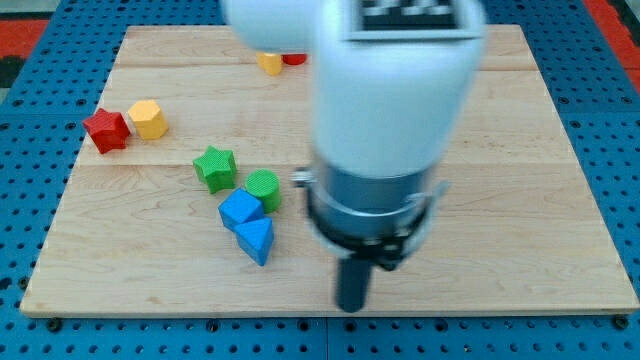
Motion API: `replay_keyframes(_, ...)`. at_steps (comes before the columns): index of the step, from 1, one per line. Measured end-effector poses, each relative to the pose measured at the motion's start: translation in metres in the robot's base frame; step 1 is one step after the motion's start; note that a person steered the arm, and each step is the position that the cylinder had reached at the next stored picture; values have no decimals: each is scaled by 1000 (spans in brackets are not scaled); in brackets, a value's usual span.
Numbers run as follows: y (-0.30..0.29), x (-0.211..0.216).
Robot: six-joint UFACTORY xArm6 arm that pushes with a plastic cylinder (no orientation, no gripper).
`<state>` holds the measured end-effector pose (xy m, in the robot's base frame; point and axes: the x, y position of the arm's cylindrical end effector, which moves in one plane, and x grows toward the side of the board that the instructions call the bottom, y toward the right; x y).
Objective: Slide the triangle into the blue cube
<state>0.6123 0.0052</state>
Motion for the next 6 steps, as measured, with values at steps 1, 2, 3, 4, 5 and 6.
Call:
replay_keyframes(1, -53, -4)
replay_keyframes(2, -74, -18)
replay_keyframes(3, -80, -35)
replay_keyframes(4, -75, -43)
replay_keyframes(5, -60, -43)
replay_keyframes(6, -30, -30)
